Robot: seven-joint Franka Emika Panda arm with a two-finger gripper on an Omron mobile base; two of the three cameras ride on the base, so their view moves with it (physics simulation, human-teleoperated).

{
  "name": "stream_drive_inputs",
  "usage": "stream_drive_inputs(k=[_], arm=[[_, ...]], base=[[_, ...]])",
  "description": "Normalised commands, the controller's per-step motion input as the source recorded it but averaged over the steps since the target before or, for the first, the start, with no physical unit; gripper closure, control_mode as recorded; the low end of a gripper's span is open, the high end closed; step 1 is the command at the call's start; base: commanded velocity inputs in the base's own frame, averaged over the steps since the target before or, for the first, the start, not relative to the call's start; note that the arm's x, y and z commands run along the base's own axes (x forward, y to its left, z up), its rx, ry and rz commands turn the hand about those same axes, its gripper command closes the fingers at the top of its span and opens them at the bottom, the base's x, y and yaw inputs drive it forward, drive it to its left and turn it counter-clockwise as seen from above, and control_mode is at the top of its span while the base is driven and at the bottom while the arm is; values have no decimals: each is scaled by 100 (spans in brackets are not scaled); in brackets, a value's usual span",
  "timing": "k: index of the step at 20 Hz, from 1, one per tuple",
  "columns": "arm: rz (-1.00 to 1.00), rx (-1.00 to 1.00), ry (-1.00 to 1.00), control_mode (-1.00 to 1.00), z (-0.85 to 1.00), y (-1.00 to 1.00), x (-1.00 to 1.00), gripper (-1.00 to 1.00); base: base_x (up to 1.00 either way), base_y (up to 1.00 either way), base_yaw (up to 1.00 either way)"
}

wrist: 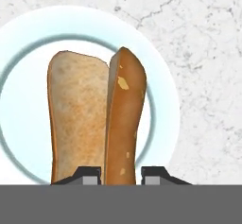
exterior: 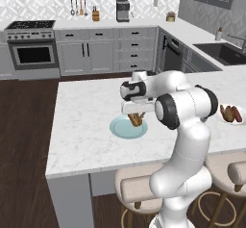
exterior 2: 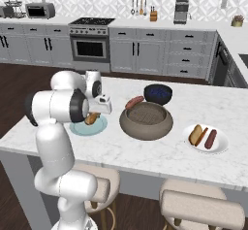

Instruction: Place one bun and one sausage from the bowl on each plate.

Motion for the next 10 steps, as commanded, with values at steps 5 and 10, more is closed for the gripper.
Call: stream_drive_inputs(k=[5,10], arm=[[0,0,-8,-100,-10,0,-38,100],[0,0,-4,-100,-35,0,-18,100]], base=[[0,0,0],[0,0,0]])
